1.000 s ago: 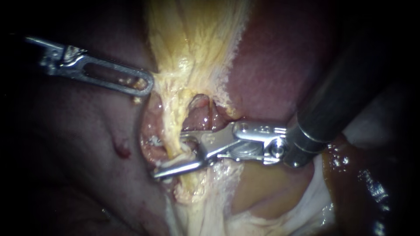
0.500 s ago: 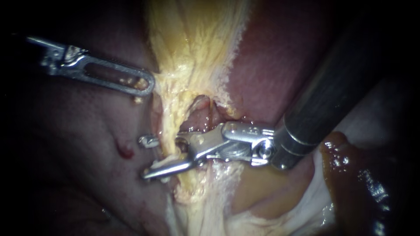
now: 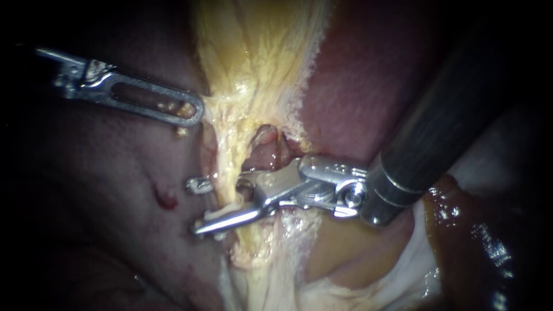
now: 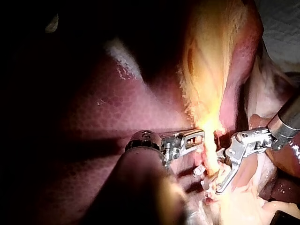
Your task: Clipping third clip left tube
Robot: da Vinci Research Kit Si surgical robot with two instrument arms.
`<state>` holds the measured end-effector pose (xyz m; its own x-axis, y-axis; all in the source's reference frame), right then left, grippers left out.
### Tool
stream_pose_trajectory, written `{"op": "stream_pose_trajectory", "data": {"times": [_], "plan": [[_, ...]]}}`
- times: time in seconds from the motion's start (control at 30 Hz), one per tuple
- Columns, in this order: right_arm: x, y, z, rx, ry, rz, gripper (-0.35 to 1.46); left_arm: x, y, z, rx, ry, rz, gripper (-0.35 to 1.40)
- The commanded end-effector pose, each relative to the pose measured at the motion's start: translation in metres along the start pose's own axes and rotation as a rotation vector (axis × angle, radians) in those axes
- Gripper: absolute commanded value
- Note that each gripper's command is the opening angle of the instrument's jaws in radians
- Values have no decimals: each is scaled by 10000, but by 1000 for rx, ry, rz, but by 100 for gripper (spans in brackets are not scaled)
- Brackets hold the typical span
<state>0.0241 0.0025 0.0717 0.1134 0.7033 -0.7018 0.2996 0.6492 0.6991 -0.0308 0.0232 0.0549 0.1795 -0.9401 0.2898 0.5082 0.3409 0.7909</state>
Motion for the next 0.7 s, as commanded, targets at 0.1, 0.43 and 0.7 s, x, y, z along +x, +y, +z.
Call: {"op": "stream_pose_trajectory", "data": {"times": [0.1, 0.43, 0.7], "plan": [[4, 0, -1, -12, 21, 25, 50, 0, 0, 0, 0, 0, 0, -35], [11, 5, -4, -53, 38, 40, 50, 0, 0, 0, 0, 0, 0, -35], [13, 5, -5, -59, 35, 37, 50, 0, 1, 0, 0, 0, 0, -35]]}}
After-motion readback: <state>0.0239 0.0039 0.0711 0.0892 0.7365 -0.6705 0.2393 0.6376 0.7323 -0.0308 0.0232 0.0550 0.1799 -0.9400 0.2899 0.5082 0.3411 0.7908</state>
